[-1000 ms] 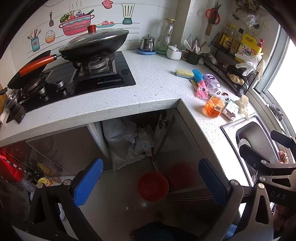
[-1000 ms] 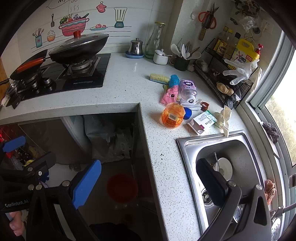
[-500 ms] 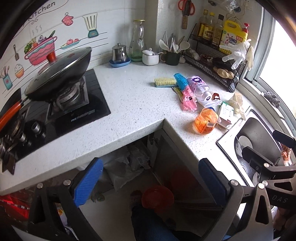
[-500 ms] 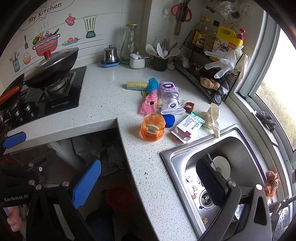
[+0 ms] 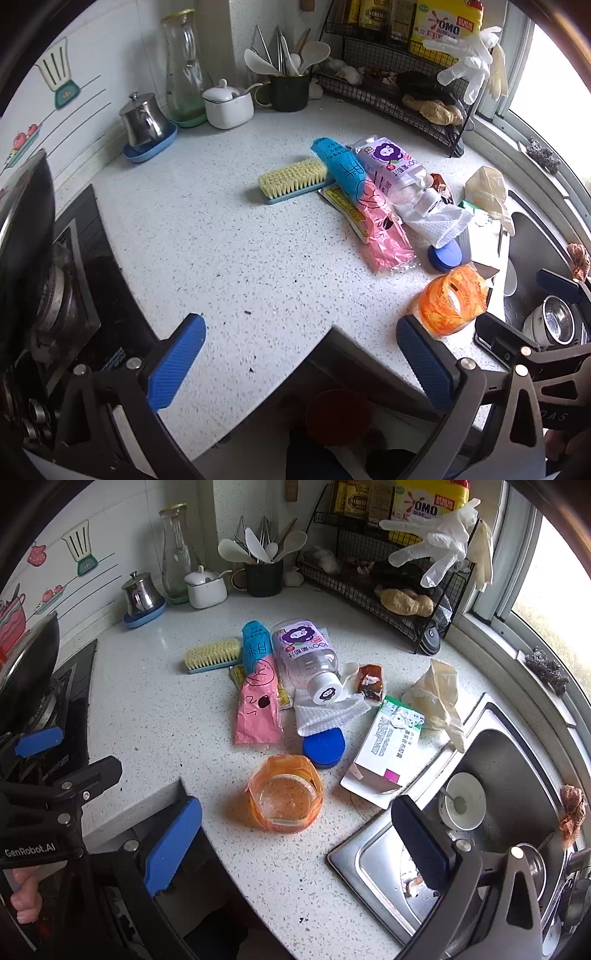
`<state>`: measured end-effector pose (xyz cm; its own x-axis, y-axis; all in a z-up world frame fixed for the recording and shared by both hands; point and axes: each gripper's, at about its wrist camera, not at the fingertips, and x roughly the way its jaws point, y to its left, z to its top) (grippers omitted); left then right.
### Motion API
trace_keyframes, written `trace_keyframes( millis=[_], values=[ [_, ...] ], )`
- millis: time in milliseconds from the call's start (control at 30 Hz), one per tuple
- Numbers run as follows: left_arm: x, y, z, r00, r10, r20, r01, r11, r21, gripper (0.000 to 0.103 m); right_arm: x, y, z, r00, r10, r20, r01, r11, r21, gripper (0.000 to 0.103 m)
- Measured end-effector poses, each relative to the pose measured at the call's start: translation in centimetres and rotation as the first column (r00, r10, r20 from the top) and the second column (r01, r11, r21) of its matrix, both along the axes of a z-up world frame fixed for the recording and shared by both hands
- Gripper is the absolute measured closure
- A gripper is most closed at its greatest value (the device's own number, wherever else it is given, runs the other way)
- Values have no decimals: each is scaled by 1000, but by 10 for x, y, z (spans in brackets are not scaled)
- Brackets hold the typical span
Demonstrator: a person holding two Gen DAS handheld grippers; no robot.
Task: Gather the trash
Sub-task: 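Grasp the orange plastic cup with the right tool while the left tool approaches the blue-pink wrapper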
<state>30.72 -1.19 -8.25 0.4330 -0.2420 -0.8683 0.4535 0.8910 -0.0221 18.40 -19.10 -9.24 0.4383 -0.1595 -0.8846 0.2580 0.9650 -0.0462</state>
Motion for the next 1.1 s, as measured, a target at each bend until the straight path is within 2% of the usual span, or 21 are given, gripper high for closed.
trace_keyframes(
  millis=[133,267,333,367,433,500,667,833,1033,1100],
  values=[
    [33,-6,-21,998,-49,-46,51,998,27,1,24,-3,-25,996,-48,-71,51,998,37,0],
    [52,-9,-40,992,-91,-86,94,995,37,0,38,-4,-41,991,-75,-114,80,996,34,0],
    [58,-10,-48,990,-105,-97,109,993,43,0,43,-4,-49,988,-81,-132,86,996,39,10],
    [60,-10,-51,989,-110,-102,115,992,47,0,45,-4,-52,986,-82,-147,89,995,42,20],
    [63,-10,-58,985,-120,-122,127,991,49,0,46,-3,-55,980,-97,-175,104,994,33,32],
    [65,-12,-62,981,-134,-142,141,989,36,0,44,-2,-55,979,-110,-170,120,992,47,39],
    [72,-14,-60,977,-148,-153,151,989,9,0,45,-2,-43,981,-135,-141,142,989,43,41],
    [83,-22,-38,979,-147,-144,142,989,-43,0,41,-3,-10,990,-115,-86,117,993,23,41],
    [92,-51,-22,980,-144,-137,134,988,-81,0,45,-29,26,995,-93,-30,91,995,-46,41],
    [95,-64,-21,981,-131,-144,121,989,-82,0,50,-43,30,996,-91,-26,90,995,-51,41]
  ],
)
